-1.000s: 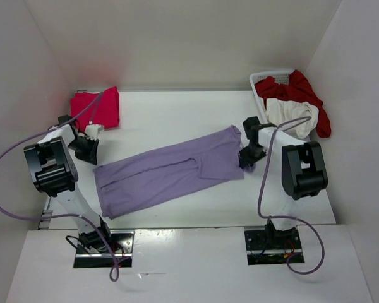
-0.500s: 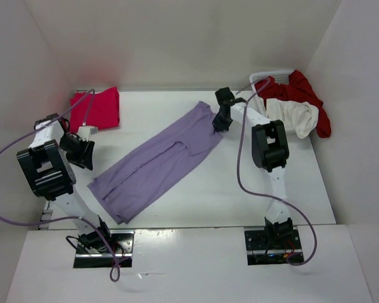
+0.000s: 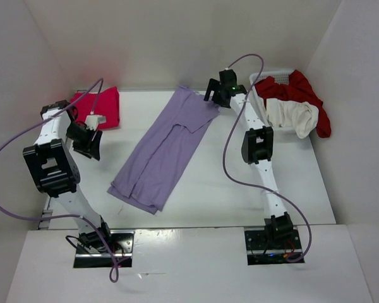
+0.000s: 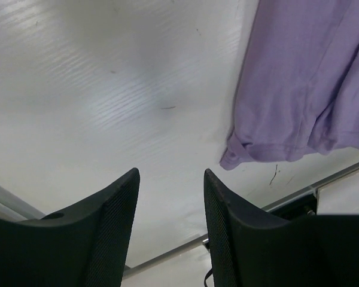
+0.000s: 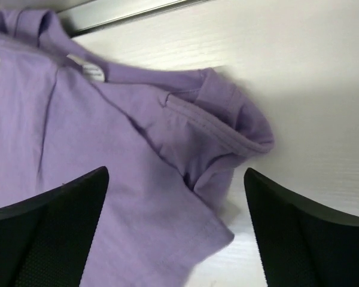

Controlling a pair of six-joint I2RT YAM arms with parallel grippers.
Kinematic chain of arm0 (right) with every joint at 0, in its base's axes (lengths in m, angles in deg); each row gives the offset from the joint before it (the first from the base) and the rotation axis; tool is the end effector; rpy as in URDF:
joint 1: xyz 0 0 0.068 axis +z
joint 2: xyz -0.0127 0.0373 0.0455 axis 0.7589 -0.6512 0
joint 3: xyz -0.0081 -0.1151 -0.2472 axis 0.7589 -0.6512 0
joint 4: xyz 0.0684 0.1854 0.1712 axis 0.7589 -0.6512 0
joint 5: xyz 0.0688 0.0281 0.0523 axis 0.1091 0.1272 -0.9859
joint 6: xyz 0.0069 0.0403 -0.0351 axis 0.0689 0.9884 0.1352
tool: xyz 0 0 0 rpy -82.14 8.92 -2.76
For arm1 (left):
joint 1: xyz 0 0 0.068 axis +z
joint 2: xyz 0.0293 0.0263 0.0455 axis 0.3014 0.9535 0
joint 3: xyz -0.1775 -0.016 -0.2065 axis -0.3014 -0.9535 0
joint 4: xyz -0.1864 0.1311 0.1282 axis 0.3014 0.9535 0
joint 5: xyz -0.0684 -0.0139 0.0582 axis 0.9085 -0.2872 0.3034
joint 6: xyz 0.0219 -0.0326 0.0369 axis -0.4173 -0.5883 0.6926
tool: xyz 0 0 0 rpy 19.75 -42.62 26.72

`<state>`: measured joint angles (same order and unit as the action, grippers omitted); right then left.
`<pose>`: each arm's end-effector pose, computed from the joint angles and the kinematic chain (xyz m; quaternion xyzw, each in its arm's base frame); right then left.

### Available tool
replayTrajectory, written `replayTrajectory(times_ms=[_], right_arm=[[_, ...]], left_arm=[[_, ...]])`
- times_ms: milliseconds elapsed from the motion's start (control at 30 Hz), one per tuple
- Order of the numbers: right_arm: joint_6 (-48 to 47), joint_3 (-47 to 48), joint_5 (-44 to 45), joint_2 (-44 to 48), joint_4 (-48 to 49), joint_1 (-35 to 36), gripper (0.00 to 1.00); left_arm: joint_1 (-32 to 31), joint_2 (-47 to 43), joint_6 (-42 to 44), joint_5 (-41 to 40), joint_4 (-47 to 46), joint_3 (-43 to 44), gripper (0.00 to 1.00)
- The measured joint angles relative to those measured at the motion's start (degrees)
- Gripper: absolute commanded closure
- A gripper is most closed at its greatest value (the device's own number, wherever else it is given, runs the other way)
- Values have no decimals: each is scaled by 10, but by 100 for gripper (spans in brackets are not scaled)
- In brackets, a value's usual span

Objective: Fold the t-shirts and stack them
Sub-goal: Rotate the tshirt 90 degrees

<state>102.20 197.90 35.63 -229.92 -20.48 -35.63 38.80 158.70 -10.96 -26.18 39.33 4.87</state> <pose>0.5798 0.1421 0.1742 0.1032 0.9107 0.1438 0.3733 0.3376 0.1201 0.2387 0.1155 0.9812 -0.1143 0.1037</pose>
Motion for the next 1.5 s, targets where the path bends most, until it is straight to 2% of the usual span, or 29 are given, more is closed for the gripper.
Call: replayTrajectory(times_ms=[167,267,333,433,533,567,600,667,700,833,1033,1233,1500], right_arm=[[-75,-17,1,57,-32,14,0],[-102,-56,29,148,-54,44,0],[-116,-108,60,241,-58,73,0],[-130,-250,110,428,-45,132,0],[-116,-423,149,598,-21,214,0],[-103,-484,155,646,-10,245,3],[-83,-546,154,686,1,280,13],[-35,-652,130,738,11,341,23],[-6,-699,116,751,24,363,30],[97,-825,71,705,46,432,37],[189,-847,3,599,83,507,37],[282,-907,-36,593,164,527,37],[393,-962,-21,586,209,528,37]], left_arm=[[-13,0,-15,17,-31,-38,44],[-35,-2,-15,33,-57,-91,44],[-59,-3,-14,35,-84,-135,44],[-89,-5,-11,37,-111,-193,44],[-92,-9,-10,38,-126,-220,46],[-92,-14,-8,39,-131,-226,48],[-92,-20,-4,39,-136,-232,51],[-92,-26,6,39,-143,-242,52],[-92,-29,9,39,-144,-246,55],[-92,-44,31,38,-147,-268,61],[-92,-47,63,41,-125,-287,67],[-90,-65,81,43,-115,-319,69],[-88,-66,83,44,-114,-321,70]])
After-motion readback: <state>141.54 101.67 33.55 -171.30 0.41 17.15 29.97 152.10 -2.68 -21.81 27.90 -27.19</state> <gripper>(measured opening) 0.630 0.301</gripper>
